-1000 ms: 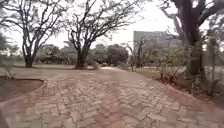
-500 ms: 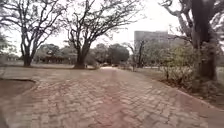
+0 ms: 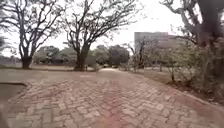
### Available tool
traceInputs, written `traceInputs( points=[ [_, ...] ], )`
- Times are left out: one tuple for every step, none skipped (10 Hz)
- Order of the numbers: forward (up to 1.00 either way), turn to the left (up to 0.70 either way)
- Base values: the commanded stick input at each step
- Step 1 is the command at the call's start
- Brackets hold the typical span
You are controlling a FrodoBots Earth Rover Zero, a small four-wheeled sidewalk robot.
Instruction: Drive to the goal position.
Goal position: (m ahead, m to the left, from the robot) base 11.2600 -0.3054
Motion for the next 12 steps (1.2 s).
traceInputs(
  points=[
    [0.70,0.00],
    [0.70,0.00],
    [0.70,0.00],
    [0.70,0.00],
    [0.70,0.00],
    [0.70,0.00],
    [0.70,0.00],
    [0.70,0.00],
    [0.70,0.00],
    [0.70,0.00],
    [0.70,0.00],
    [0.70,0.00]
  ],
)
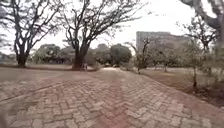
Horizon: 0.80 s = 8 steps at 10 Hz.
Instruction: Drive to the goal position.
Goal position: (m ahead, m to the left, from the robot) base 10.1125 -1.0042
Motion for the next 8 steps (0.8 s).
traceInputs(
  points=[
    [0.70,0.00],
    [0.70,0.00],
    [0.70,0.00],
    [0.70,0.00],
    [0.70,0.00],
    [0.70,0.00],
    [0.70,0.00],
    [0.70,0.00]
  ],
)
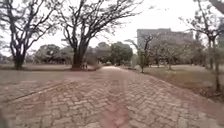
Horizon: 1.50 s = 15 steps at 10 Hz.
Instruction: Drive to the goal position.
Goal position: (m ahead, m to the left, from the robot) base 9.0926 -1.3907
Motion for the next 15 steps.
traceInputs(
  points=[
    [0.70,0.00],
    [0.70,0.00],
    [0.70,0.00],
    [0.70,0.00],
    [0.70,0.00],
    [0.70,0.00],
    [0.70,0.00],
    [0.70,0.00],
    [0.70,0.00],
    [0.70,0.00],
    [0.70,0.00],
    [0.70,0.00],
    [0.70,0.00],
    [0.70,0.00],
    [0.70,0.00]
  ],
)
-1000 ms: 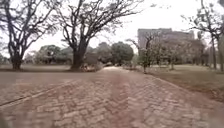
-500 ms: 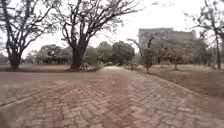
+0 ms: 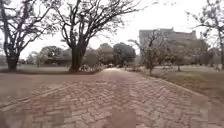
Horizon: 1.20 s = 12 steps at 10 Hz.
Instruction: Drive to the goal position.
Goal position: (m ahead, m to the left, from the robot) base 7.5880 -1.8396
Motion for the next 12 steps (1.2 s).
traceInputs(
  points=[
    [0.70,0.00],
    [0.70,0.00],
    [0.70,0.00],
    [0.70,0.00],
    [0.70,0.00],
    [0.70,0.00],
    [0.70,0.00],
    [0.70,0.00],
    [0.70,0.00],
    [0.70,0.00],
    [0.70,0.00],
    [0.70,0.00]
  ],
)
